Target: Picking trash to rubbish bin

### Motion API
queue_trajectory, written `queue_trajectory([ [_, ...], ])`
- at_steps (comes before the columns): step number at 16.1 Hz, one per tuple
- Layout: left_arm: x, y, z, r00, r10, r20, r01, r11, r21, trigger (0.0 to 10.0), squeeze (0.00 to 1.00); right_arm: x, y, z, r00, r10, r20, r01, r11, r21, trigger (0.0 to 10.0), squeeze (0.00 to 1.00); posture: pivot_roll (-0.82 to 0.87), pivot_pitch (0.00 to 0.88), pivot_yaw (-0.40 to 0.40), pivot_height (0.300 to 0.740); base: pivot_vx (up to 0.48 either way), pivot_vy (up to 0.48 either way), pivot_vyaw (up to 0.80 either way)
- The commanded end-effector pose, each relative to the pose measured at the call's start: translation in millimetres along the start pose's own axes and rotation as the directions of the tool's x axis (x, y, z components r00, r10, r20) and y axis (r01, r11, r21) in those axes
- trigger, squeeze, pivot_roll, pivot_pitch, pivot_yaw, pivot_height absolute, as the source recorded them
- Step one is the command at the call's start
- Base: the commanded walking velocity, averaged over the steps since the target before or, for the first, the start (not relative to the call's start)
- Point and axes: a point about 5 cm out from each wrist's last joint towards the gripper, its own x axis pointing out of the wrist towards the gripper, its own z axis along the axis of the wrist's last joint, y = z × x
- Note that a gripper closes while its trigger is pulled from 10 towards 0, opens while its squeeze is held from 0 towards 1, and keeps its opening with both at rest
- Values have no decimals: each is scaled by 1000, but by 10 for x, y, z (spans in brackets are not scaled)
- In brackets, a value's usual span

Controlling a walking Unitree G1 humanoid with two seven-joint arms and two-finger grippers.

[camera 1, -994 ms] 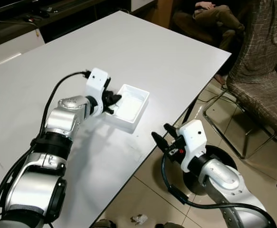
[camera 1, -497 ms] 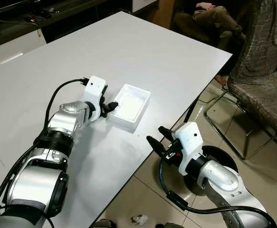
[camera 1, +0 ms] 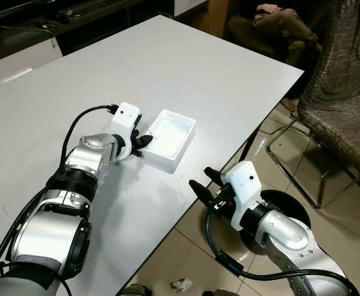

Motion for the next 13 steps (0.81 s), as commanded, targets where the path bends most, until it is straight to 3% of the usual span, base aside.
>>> queue_trajectory([
  [1, 8, -9, 11, 1000, -16, -3, 16, 1000, -7, 0, 0, -12, 13, 24, 1000, 10, 6, -10, 1000, -8, 10000, 0, -85, 81, 26, 740, 0, 0, 0],
  [8, -9, 11, 8, 999, 6, 39, -4, 999, -50, 0, 0, 10, 11, 12, 1000, 8, 5, -8, 1000, -15, 10000, 0, -78, 69, 23, 740, 0, 0, 0],
  [13, -94, 3, 117, 980, 18, 200, 17, 985, -173, 0, 0, 25, -53, 23, 999, -46, 22, 46, 999, -26, 10000, 0, -71, 57, 20, 740, 0, 0, 0],
])
